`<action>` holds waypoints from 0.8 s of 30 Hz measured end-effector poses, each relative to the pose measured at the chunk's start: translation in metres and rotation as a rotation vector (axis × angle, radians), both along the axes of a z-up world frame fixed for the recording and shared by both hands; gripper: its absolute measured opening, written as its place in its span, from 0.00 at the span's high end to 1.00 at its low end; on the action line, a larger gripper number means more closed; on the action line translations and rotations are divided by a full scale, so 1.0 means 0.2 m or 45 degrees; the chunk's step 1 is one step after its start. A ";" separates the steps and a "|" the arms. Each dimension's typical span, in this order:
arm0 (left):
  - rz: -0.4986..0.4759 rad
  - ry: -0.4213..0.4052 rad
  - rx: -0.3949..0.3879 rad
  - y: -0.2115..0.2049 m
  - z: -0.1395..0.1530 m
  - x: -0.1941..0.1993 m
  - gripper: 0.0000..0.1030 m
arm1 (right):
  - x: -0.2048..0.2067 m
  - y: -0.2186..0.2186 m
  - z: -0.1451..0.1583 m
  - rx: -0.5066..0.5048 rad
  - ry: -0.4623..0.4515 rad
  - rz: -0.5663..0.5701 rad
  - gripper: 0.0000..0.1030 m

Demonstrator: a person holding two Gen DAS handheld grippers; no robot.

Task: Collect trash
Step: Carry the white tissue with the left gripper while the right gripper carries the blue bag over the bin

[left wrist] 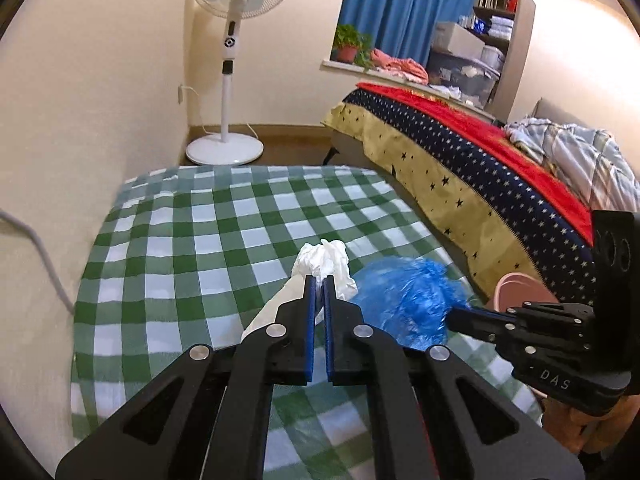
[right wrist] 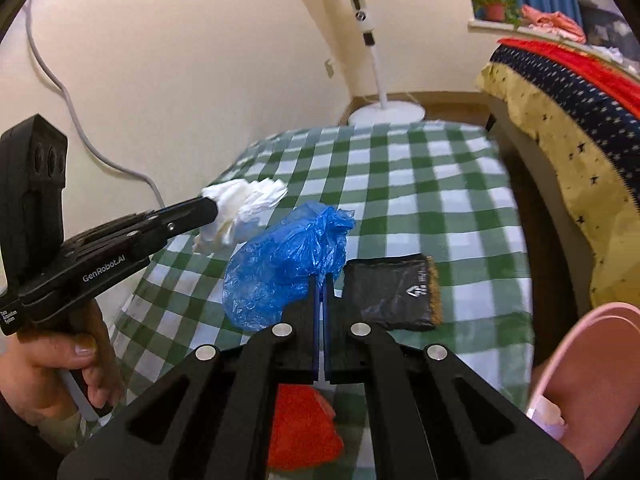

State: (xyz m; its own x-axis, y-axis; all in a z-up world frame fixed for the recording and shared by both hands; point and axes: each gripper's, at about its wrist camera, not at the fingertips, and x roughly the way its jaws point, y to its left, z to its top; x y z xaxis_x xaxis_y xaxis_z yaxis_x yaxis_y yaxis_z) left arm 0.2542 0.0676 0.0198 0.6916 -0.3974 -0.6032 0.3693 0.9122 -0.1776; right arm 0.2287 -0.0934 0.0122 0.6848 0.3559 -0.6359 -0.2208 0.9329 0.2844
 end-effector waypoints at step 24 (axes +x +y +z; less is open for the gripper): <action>0.082 -0.117 -0.128 -0.32 0.04 -0.64 0.96 | -0.66 -0.54 0.21 -0.046 -0.178 -0.298 0.99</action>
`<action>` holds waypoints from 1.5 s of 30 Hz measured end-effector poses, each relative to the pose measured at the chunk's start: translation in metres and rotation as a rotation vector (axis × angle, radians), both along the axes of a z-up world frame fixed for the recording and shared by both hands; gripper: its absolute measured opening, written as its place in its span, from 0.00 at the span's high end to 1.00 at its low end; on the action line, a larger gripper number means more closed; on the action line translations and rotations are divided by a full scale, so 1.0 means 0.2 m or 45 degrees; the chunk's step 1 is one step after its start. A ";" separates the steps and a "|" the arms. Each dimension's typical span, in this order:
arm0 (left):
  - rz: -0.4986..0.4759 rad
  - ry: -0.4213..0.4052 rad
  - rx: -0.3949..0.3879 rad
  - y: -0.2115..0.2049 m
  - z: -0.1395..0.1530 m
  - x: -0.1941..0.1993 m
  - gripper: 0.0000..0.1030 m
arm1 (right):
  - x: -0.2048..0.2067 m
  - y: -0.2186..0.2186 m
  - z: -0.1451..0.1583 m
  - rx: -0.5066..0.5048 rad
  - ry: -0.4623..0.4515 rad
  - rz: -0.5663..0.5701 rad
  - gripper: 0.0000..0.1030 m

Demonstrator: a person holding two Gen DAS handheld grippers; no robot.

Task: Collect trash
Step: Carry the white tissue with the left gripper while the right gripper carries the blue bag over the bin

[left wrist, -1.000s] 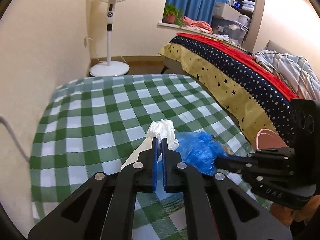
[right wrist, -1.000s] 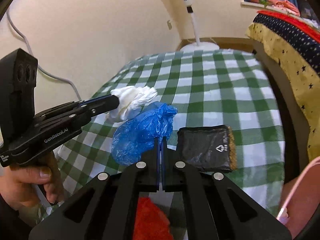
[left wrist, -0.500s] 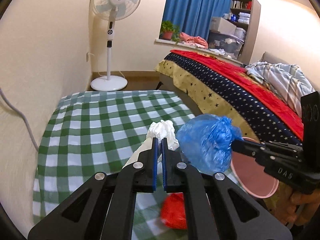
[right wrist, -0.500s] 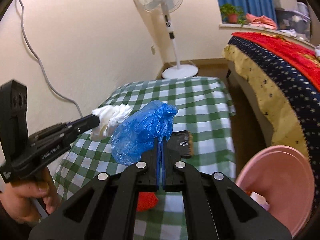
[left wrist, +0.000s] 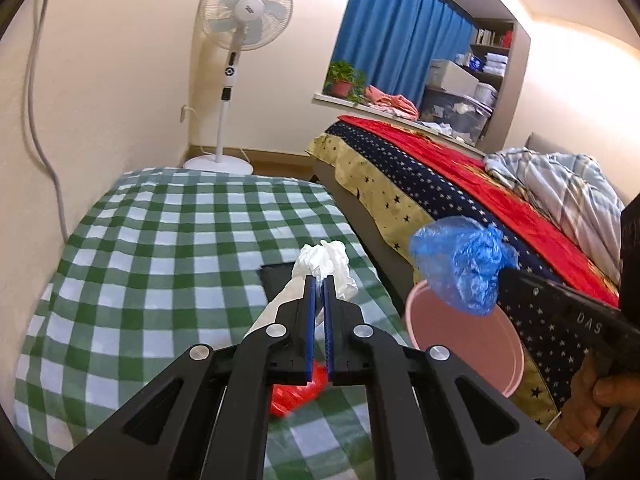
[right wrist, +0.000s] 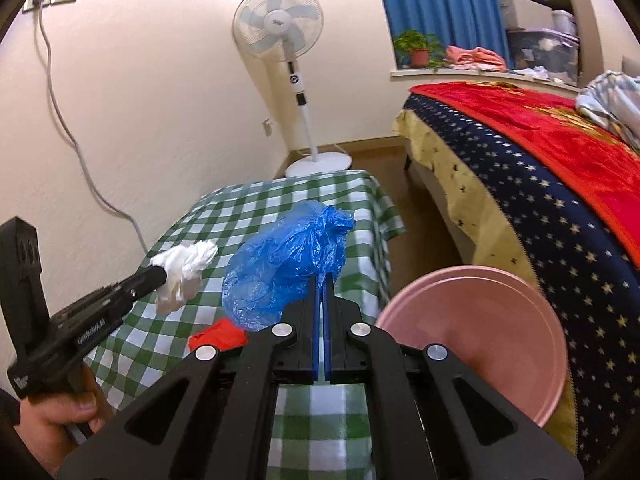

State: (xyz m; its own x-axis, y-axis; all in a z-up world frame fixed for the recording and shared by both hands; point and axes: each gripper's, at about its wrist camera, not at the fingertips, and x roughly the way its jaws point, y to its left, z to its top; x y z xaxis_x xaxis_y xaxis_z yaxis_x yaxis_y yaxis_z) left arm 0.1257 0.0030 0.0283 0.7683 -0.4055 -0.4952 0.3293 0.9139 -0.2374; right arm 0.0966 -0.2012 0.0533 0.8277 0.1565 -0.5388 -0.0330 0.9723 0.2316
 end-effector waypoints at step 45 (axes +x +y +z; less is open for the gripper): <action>-0.085 0.024 0.014 -0.44 -0.13 -0.12 0.96 | -0.18 -0.42 -0.07 0.009 -0.032 -0.349 0.99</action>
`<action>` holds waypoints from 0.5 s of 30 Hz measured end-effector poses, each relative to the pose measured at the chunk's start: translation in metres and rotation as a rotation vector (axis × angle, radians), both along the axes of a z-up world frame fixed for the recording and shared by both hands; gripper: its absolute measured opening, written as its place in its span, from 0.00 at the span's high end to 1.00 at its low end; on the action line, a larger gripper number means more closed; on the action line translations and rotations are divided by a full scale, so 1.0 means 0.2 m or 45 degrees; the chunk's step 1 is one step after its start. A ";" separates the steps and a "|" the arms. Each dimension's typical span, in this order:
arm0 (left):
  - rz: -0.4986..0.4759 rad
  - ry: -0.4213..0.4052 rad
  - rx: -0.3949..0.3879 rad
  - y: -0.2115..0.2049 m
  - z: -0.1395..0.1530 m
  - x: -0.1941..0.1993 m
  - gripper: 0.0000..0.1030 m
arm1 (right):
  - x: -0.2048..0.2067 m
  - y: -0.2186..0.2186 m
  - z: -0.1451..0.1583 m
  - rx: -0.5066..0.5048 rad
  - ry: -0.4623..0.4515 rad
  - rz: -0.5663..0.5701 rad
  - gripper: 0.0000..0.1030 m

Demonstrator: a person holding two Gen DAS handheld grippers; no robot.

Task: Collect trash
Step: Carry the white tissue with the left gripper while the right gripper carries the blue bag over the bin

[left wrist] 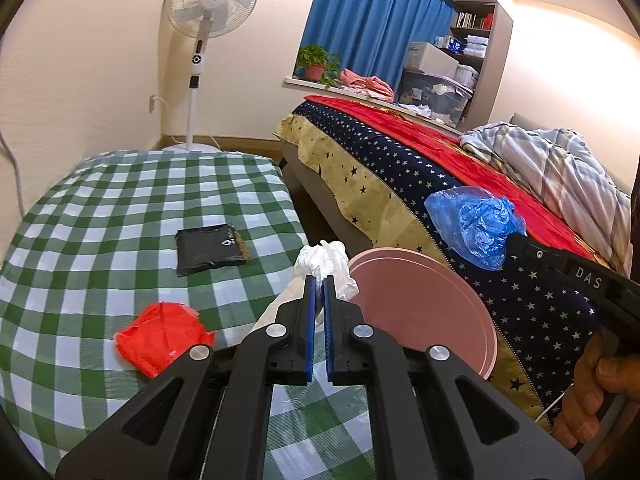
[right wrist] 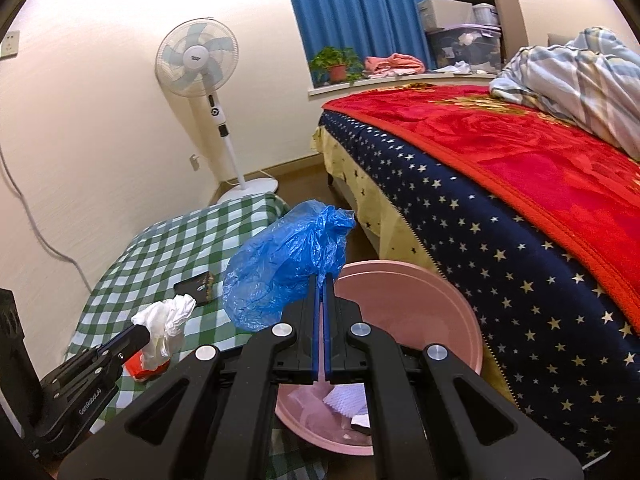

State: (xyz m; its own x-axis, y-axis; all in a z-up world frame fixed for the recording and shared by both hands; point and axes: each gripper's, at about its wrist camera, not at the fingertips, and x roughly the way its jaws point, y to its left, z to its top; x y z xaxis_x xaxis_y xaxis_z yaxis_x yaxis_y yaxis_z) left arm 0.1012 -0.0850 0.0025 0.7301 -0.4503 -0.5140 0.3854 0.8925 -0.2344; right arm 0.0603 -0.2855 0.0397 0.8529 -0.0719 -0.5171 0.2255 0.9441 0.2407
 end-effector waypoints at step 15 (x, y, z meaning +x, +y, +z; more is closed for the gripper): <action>-0.081 0.009 -0.003 -0.18 -0.04 0.03 0.96 | 0.03 -0.07 -0.05 -0.005 0.035 -0.080 0.99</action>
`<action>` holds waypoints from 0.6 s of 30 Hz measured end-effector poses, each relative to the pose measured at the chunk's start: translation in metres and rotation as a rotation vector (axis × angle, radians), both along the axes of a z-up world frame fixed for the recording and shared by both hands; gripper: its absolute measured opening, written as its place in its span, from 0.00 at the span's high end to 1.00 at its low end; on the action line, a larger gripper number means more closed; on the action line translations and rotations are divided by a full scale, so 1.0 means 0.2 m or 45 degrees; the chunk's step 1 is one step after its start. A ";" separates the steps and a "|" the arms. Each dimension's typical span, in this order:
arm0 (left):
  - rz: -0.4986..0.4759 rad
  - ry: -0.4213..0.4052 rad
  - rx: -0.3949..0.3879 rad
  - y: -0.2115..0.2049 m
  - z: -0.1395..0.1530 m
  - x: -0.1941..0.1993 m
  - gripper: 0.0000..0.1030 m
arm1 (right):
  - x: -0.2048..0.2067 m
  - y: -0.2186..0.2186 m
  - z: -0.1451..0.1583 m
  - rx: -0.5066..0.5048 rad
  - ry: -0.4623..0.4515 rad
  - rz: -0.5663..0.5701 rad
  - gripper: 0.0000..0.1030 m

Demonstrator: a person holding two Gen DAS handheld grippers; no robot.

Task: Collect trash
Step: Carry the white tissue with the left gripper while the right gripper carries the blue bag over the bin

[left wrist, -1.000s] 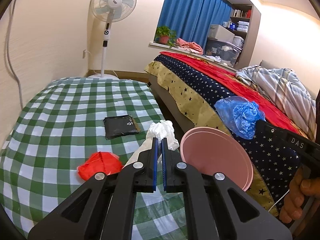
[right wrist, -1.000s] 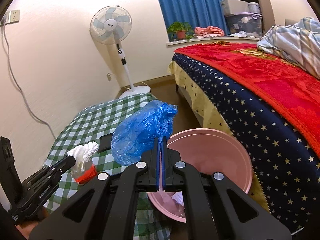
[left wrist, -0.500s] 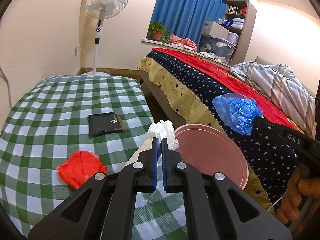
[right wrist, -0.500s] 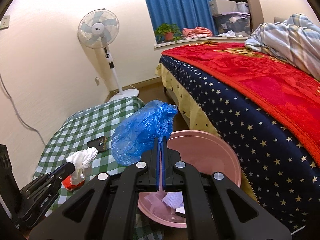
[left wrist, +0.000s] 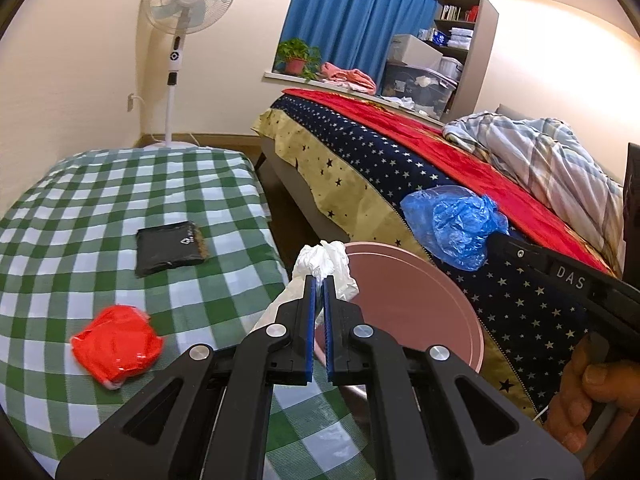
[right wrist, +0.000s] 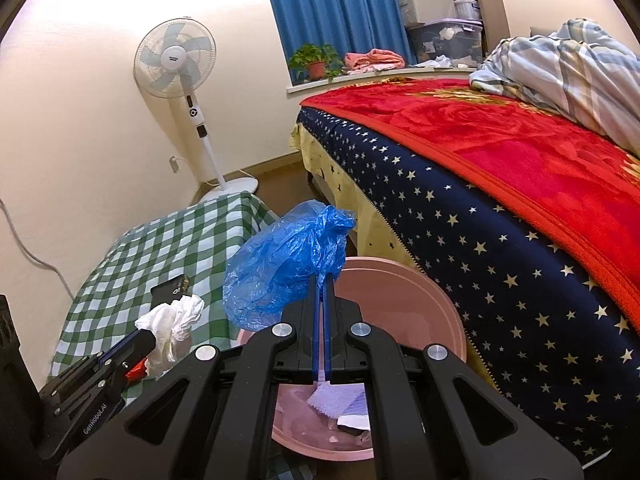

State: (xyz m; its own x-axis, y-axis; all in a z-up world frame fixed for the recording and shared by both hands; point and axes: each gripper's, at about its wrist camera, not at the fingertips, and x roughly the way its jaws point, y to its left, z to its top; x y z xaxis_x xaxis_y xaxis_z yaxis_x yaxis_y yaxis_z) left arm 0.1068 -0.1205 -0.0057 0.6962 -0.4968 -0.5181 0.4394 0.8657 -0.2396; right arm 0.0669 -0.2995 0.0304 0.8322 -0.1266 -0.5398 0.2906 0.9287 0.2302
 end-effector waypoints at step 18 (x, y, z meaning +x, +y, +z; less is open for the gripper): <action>-0.068 0.035 0.002 -0.23 -0.07 0.07 0.96 | 0.02 -0.10 -0.08 -0.030 0.063 -0.113 0.99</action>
